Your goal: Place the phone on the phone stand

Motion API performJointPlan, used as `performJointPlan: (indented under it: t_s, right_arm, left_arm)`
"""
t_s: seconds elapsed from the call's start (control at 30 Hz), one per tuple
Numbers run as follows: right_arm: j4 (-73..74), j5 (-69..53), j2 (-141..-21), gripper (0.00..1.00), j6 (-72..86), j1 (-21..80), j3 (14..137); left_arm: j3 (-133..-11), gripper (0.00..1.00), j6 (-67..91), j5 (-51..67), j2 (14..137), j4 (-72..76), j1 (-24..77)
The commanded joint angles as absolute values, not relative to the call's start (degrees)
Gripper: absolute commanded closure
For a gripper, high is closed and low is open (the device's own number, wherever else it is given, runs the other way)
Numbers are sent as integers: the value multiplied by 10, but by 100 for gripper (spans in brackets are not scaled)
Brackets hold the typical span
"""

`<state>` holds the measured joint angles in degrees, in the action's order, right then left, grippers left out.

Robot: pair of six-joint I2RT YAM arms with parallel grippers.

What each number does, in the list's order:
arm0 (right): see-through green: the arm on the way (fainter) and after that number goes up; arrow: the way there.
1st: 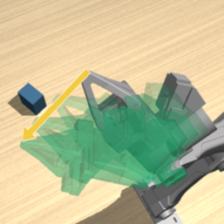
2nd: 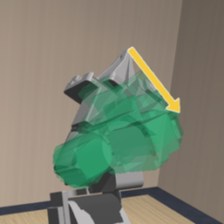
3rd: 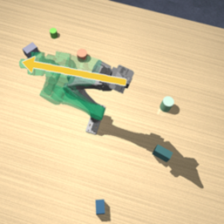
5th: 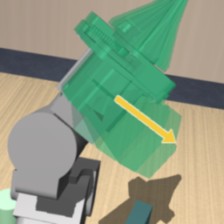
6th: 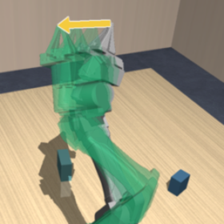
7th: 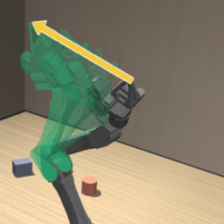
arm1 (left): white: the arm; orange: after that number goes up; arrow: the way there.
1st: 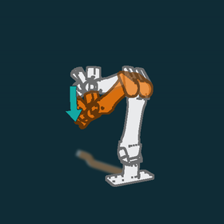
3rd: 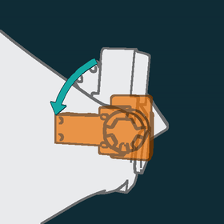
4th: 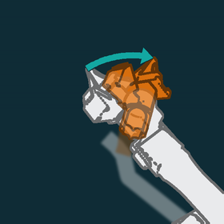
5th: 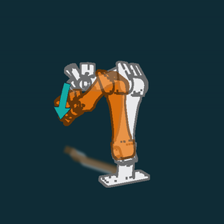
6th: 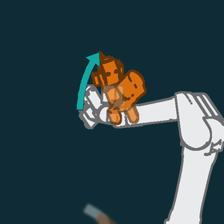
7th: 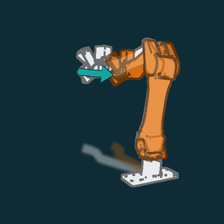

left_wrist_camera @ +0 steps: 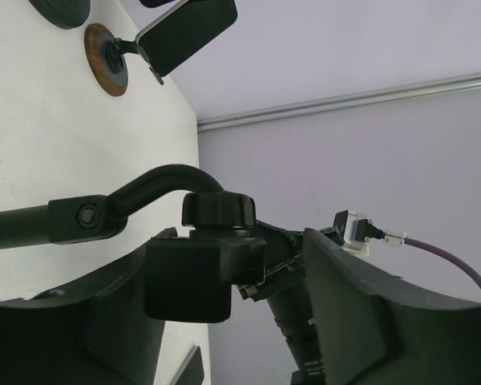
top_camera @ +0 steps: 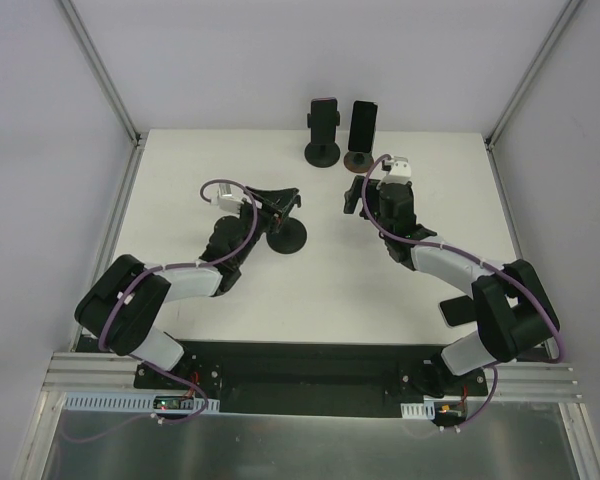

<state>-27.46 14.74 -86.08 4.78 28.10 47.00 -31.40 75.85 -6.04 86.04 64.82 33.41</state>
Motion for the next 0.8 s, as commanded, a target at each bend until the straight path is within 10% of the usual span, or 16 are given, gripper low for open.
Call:
performJointPlan:
  t_s: [0.0,0.03,0.07,0.4,0.77]
  right_arm:
    - [-307,149,-845,4,57,276,475]
    - [-306,147,-845,4,57,277,476]
    - [-305,146,-845,4,57,277,475]
    - [-289,156,-852,4,51,277,475]
    - [36,329,-853,4,119,275,595]
  left_arm:
    - [-304,26,785,-76,834,708,337]
    - [-295,3,787,-73,826,690,335]
    - [-292,1,787,-67,817,671,333]
    - [-259,1,669,-2,516,213,314]
    - [-548,1,290,-61,407,-198,296]
